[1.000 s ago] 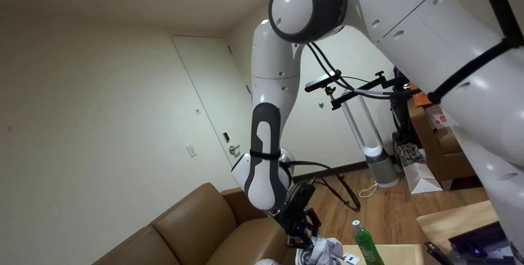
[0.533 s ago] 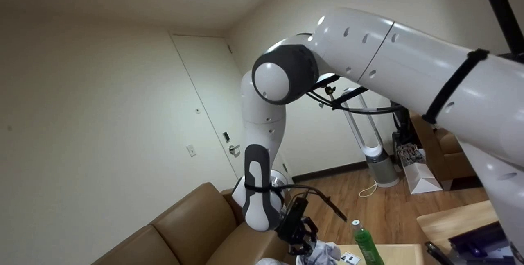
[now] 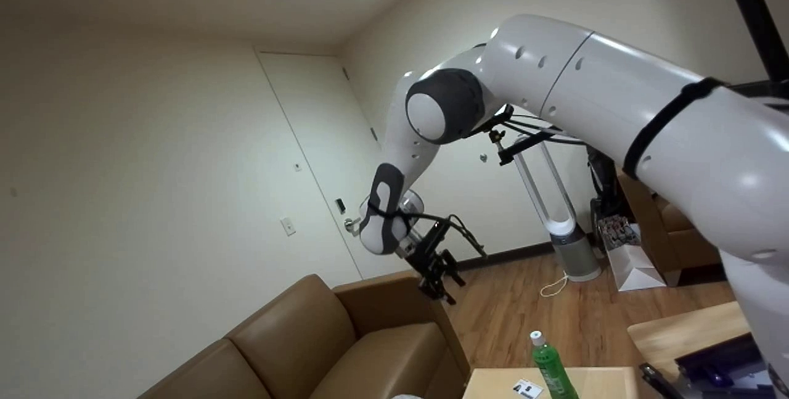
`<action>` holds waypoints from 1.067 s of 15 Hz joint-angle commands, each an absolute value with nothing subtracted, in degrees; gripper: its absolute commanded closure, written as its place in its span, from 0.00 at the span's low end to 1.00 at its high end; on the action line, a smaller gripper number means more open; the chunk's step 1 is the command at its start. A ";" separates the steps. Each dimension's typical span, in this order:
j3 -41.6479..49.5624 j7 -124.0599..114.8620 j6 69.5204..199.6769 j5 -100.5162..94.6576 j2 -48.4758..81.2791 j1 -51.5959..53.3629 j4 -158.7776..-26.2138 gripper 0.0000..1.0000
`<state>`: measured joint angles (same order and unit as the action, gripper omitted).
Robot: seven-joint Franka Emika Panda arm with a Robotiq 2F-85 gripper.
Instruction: Remove the shirt from the laundry bag
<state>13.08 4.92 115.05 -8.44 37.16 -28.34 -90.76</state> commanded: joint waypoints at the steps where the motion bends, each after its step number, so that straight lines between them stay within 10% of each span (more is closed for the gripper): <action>1: 10.23 20.47 102.57 -4.37 39.01 -36.34 -77.05 0.01; 4: 11.82 29.88 93.02 -4.81 39.92 -39.67 -66.91 0.00; 5: 9.97 24.59 103.16 -6.56 31.12 -34.41 -86.09 0.00; 16: 7.89 26.66 115.25 -9.02 23.27 -19.51 -103.57 0.00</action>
<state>6.99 26.33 115.45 -9.44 23.11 -20.20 -103.88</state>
